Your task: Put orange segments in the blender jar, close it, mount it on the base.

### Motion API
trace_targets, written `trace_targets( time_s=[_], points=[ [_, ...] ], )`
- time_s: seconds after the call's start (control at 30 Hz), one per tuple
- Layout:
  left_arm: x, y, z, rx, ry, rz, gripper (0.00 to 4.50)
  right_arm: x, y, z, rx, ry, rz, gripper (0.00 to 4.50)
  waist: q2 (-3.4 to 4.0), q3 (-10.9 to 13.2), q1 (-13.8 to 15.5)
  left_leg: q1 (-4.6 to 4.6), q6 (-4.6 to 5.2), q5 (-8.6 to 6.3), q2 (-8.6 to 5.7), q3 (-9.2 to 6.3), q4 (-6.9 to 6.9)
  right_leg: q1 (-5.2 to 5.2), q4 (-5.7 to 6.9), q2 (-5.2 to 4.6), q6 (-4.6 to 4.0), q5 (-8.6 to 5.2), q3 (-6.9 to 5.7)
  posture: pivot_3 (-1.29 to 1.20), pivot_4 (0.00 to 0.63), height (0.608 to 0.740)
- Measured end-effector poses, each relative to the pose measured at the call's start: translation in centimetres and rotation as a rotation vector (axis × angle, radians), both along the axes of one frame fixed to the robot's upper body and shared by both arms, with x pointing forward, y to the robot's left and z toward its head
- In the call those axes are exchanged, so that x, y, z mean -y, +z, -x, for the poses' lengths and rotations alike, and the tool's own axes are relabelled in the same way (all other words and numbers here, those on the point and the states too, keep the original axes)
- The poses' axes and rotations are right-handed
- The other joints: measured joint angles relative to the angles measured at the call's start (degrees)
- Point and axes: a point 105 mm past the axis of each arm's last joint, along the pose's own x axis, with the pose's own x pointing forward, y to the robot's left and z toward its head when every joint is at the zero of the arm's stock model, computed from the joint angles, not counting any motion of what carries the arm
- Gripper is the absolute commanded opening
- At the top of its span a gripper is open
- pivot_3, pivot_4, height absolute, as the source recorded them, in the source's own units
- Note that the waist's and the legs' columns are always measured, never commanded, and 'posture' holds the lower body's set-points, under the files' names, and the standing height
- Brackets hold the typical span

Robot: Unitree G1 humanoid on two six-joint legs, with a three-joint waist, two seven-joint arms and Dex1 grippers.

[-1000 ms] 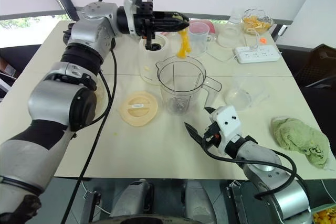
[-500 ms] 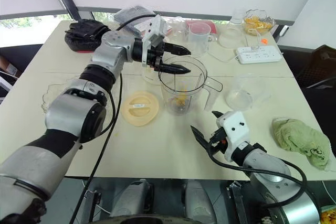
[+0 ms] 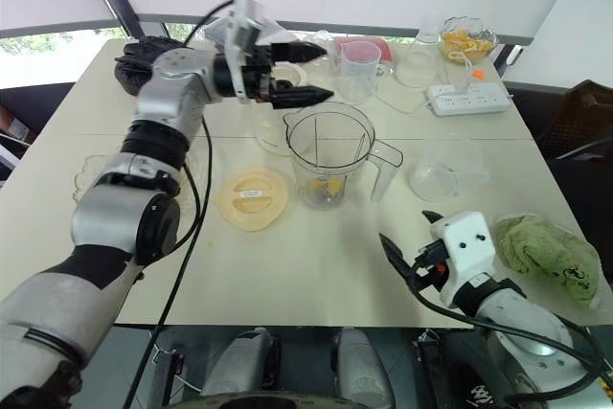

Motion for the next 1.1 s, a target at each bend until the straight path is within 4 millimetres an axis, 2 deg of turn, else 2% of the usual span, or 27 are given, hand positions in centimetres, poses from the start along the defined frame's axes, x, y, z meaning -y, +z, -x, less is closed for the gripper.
trace_targets(
  time_s=[0.1,0.17,0.23,0.3,0.4,0.47,0.63,0.8,1.1],
  points=[
    [-2.0,-1.4,0.5,-0.039,0.064,0.004,4.46,1.6,-0.5,-0.4,0.005,-0.091,-0.019,4.41,0.01,0.0,0.0,0.02,-0.01,0.01,0.0,0.0,0.0,0.03,0.01,-0.02,0.0,0.0,0.02,0.0,0.15,0.74],
    [-4.4,-3.4,1.4,-0.089,0.125,-0.015,4.46,2.9,-0.5,-0.9,0.033,-0.185,-0.028,4.41,0.08,0.0,-0.3,0.18,-0.05,0.03,0.0,0.0,-0.07,0.02,0.06,0.03,0.0,0.0,0.22,0.0,0.15,0.74],
    [-6.0,-5.5,2.4,-0.145,0.168,-0.048,4.46,4.2,-0.4,-1.4,0.057,-0.258,-0.004,4.41,0.08,0.0,-0.2,0.2,-0.11,0.06,-0.01,-0.01,-0.07,0.01,0.1,0.02,0.0,0.0,0.23,0.0,0.15,0.74],
    [-6.7,-7.0,3.7,-0.18,0.177,-0.082,4.46,5.1,-0.4,-1.8,0.079,-0.317,0.001,4.41,0.09,0.0,0.1,0.21,-0.13,0.07,-0.01,-0.01,-0.04,0.04,0.13,0.0,0.0,0.0,0.23,0.0,0.15,0.74],
    [-7.1,-8.3,5.8,-0.214,0.162,-0.128,4.46,6.3,-0.6,-2.3,0.098,-0.383,-0.001,4.41,0.11,-0.1,0.4,0.26,-0.14,0.07,-0.04,-0.01,-0.03,0.14,0.1,-0.04,0.0,0.0,0.22,0.0,0.15,0.74],
    [-6.5,-9.1,7.8,-0.248,0.114,-0.134,4.46,8.1,-1.5,-2.9,0.098,-0.474,-0.015,4.41,0.13,-0.1,0.4,0.3,-0.13,0.07,-0.05,-0.01,-0.03,0.2,0.08,-0.07,0.0,0.0,0.22,0.0,0.15,0.74],
    [-5.0,-9.4,9.8,-0.264,0.049,-0.148,4.46,10.7,-2.1,-4.7,0.123,-0.582,-0.061,4.41,0.26,-0.1,0.0,0.38,0.14,-0.08,-0.03,-0.01,-0.04,0.18,0.21,0.01,-0.02,0.01,0.23,0.0,0.15,0.74],
    [-5.0,-11.2,10.5,-0.308,0.05,-0.174,4.46,12.5,-3.4,-6.2,0.111,-0.654,-0.08,4.41,0.54,-0.3,-0.3,0.4,0.15,-0.09,-0.03,0.03,-0.09,0.14,0.24,0.05,-0.02,0.01,0.28,0.0,0.15,0.74],
    [-5.7,-11.7,10.3,-0.29,0.119,-0.184,4.46,13.5,-3.9,-8.6,0.12,-0.684,-0.132,4.41,0.61,-0.3,-0.1,0.39,0.16,-0.09,-0.03,0.03,-0.09,0.15,0.23,0.03,-0.02,0.01,0.28,0.0,0.15,0.74]
  ],
)
